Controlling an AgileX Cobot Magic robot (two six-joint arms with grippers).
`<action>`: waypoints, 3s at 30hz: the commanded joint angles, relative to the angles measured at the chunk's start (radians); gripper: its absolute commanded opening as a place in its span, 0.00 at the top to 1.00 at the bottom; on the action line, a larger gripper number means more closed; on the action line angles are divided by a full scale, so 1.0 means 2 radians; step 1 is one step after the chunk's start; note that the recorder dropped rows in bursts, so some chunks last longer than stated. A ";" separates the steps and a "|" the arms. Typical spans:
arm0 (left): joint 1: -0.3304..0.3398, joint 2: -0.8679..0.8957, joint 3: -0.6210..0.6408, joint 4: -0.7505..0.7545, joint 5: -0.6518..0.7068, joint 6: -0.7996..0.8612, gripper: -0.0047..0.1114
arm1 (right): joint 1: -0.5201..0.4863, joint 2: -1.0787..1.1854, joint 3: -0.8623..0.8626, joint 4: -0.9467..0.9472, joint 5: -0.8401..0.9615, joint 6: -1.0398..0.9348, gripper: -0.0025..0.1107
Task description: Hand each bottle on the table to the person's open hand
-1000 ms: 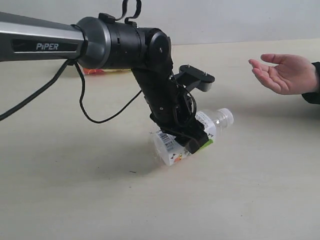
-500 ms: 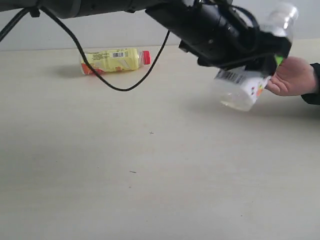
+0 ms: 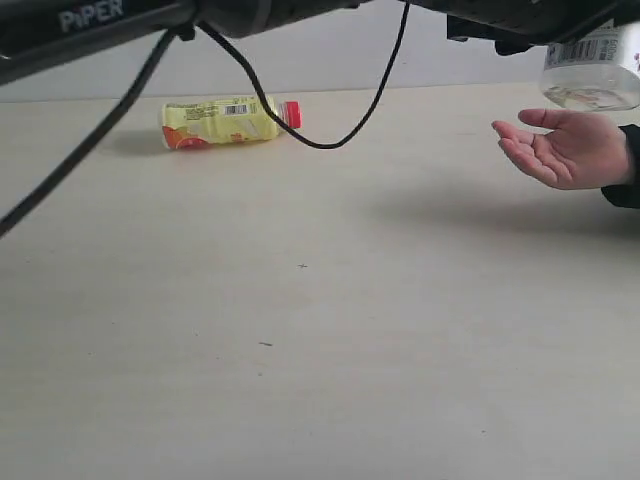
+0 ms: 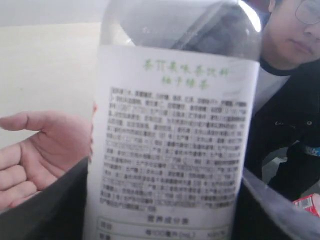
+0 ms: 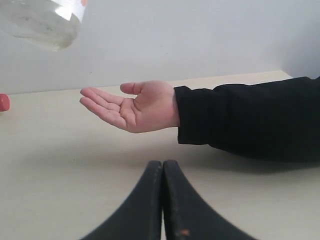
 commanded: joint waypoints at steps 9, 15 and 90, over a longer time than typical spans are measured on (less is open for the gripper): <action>0.024 0.110 -0.121 -0.020 0.015 -0.101 0.96 | 0.001 -0.003 0.002 -0.001 -0.004 0.000 0.98; 0.028 0.143 -0.124 -0.030 0.004 -0.119 0.96 | 0.001 -0.003 0.002 -0.001 -0.004 0.000 0.98; 0.033 0.205 -0.124 -0.117 -0.001 -0.114 0.29 | 0.001 -0.003 0.002 -0.001 -0.004 0.000 0.98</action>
